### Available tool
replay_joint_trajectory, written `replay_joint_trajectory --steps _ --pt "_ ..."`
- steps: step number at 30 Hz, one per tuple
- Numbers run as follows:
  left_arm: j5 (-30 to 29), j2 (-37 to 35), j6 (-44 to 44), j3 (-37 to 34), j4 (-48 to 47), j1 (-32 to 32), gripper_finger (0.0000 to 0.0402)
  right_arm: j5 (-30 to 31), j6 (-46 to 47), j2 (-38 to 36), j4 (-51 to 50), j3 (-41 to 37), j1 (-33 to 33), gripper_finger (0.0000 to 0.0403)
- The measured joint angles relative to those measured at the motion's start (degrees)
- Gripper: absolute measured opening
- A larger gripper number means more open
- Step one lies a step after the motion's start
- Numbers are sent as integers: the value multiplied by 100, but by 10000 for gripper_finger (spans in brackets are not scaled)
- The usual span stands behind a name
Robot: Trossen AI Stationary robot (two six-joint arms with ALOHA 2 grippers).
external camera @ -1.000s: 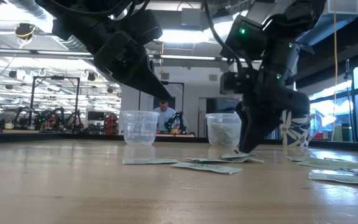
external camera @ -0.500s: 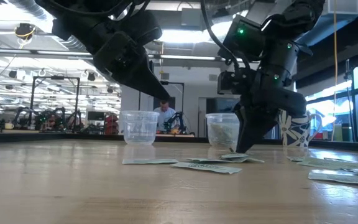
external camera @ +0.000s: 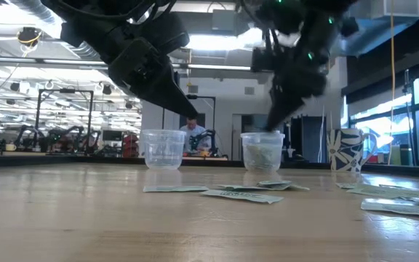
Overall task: Pick and place Stevia / Truvia into bins
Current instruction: Put the stevia packet into the right transparent container
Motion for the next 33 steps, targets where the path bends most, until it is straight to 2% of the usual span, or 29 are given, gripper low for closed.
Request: replay_joint_trajectory --steps 5,8,14,18,33 --pt "0 0 0 0 0 0 88 926 -53 -437 -344 471 -385 2" --pt "0 0 2 0 -11 0 88 1099 -162 -559 -469 684 -783 2" --pt "0 0 0 0 -44 0 88 1050 -189 -522 -658 784 -1622 2" --pt "0 0 2 0 -57 0 88 703 -228 -487 -712 729 -2012 2" --pt "0 0 2 0 -74 0 88 389 -264 -459 575 -200 -2460 4"
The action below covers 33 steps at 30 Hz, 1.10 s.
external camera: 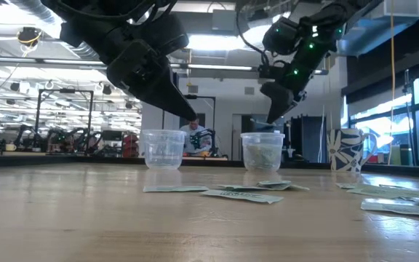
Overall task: Pick and place Stevia / Truvia into bins
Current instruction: Put the stevia packet into the right transparent container
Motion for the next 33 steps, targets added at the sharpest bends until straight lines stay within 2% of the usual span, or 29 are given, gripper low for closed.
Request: replay_joint_trajectory --steps 8,18,25,30,33 --pt "0 0 0 0 -2 -1 88 -37 89 0 199 -311 2 4" --pt "0 0 0 0 -2 0 88 -35 98 0 293 -330 2 9" --pt "0 0 2 0 -2 0 88 -33 95 0 263 -317 2 51" --pt "0 0 0 0 -2 0 88 -41 201 -12 -98 -38 51 84" --pt "0 0 0 0 -2 0 88 -406 149 -31 -385 149 232 88"
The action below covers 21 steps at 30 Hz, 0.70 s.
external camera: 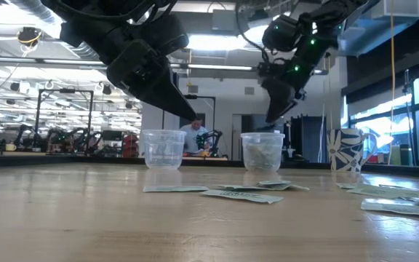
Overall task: Pick and place Stevia / Truvia into bins
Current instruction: Put the stevia packet into the right transparent container
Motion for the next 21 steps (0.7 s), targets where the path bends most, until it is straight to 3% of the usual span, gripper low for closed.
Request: replay_joint_trajectory --steps 5,7,16,21 --pt "0 0 2 0 -1 -1 88 -1440 -551 -23 -199 -5 595 89" --pt "0 0 0 0 -2 -2 88 -1758 -662 -10 -207 -66 927 89" --pt "0 0 0 0 -2 -2 88 -1790 -631 20 499 -495 2442 76" --pt "0 0 -1 0 -2 -1 88 -1206 -232 75 641 -567 3064 64"
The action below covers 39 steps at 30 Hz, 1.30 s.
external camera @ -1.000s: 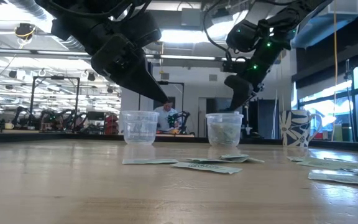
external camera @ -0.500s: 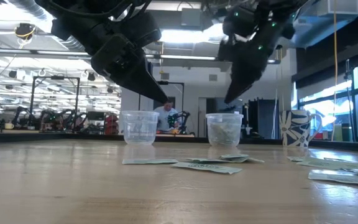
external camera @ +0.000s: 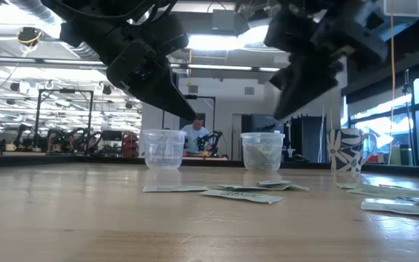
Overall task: Pick and place Stevia / Truvia into bins
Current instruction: Put the stevia packet into the right transparent container
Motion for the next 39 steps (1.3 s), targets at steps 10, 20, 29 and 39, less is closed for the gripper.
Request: replay_joint_trajectory --steps 10,20,29,39 --pt "0 0 -6 0 0 1 88 353 2330 23 -1542 -243 559 61" --pt "0 0 -4 0 1 0 88 337 2568 26 -270 -1145 719 61" --pt "0 0 1 0 1 -1 88 376 2755 19 -50 -1632 719 61" --pt "0 0 1 0 2 1 88 466 2727 28 -5 -1661 717 16"
